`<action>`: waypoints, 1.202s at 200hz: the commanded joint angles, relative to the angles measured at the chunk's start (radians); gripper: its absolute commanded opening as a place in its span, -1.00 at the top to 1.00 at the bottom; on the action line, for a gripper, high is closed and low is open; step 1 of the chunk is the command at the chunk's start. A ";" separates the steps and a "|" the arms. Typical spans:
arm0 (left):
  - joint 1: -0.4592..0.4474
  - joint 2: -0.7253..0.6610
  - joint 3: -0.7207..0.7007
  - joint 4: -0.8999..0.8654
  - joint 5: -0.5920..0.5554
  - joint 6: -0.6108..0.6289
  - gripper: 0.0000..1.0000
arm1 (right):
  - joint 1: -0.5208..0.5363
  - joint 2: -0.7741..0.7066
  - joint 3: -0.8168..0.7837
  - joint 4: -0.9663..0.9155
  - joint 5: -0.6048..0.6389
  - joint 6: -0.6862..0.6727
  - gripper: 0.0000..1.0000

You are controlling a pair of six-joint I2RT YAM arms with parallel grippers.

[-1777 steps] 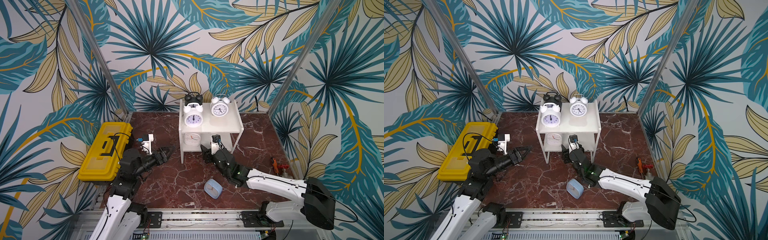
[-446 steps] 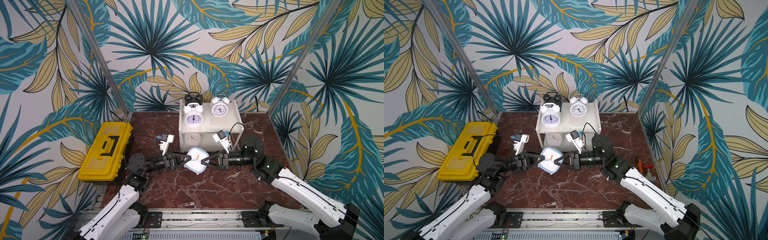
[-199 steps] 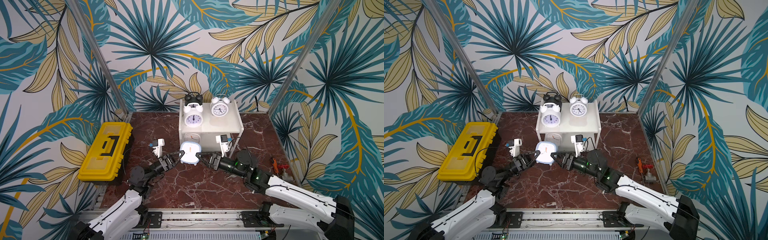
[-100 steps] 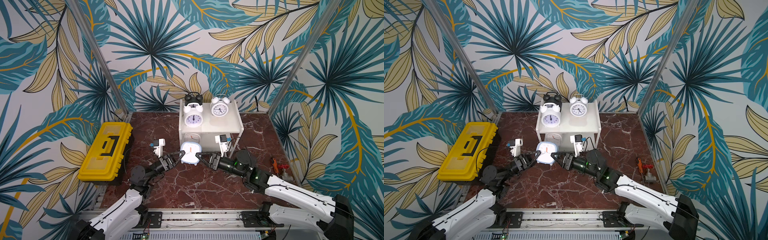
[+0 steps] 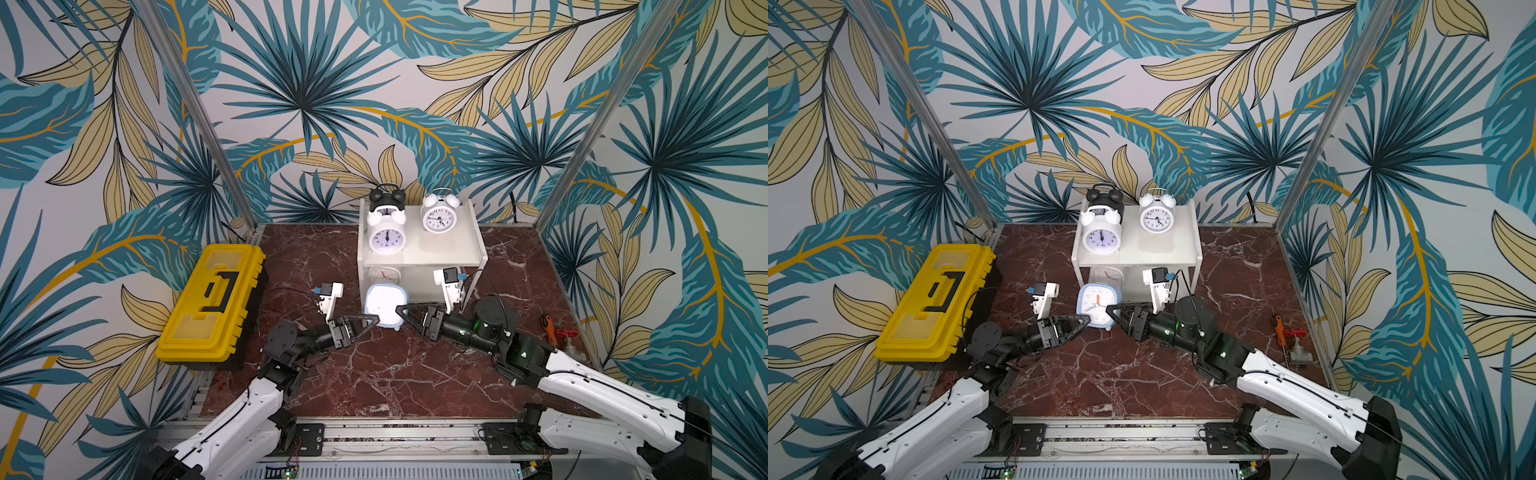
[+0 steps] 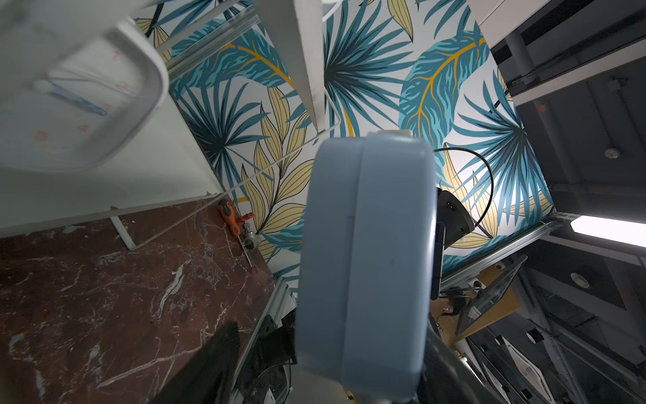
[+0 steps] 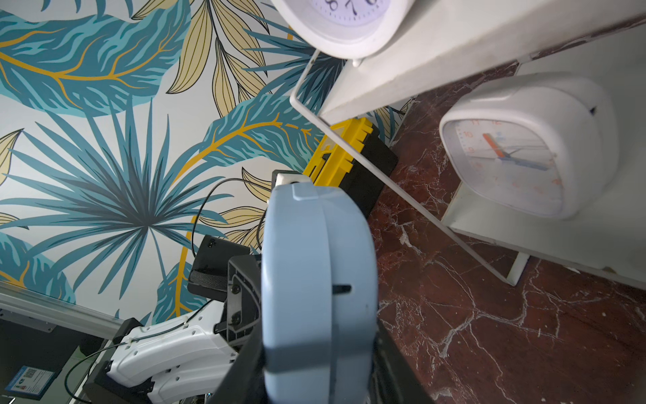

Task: Place the alarm clocks on the shelf by style
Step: Pick up the alarm from the center of the board.

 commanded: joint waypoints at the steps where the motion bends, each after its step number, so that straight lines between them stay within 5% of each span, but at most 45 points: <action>1: -0.002 -0.042 0.085 -0.136 0.069 0.104 -0.49 | -0.008 0.000 0.026 0.026 -0.019 -0.019 0.64; 56: 0.000 -0.029 0.095 -0.144 0.088 0.133 -0.30 | -0.019 0.011 0.021 0.043 -0.083 -0.002 0.64; 115: 0.027 -0.024 0.118 -0.151 0.122 0.163 -0.31 | -0.023 -0.007 -0.003 0.039 -0.115 0.023 0.64; 156: 0.030 -0.014 0.138 -0.102 0.155 0.127 -0.09 | -0.027 -0.024 -0.011 0.006 -0.118 0.012 0.64; 197: 0.031 -0.020 0.147 -0.117 0.156 0.134 -0.17 | -0.032 -0.021 -0.016 -0.001 -0.133 0.011 0.64; 240: 0.032 -0.020 0.152 -0.112 0.166 0.138 0.25 | -0.037 -0.023 -0.017 -0.022 -0.151 0.002 0.60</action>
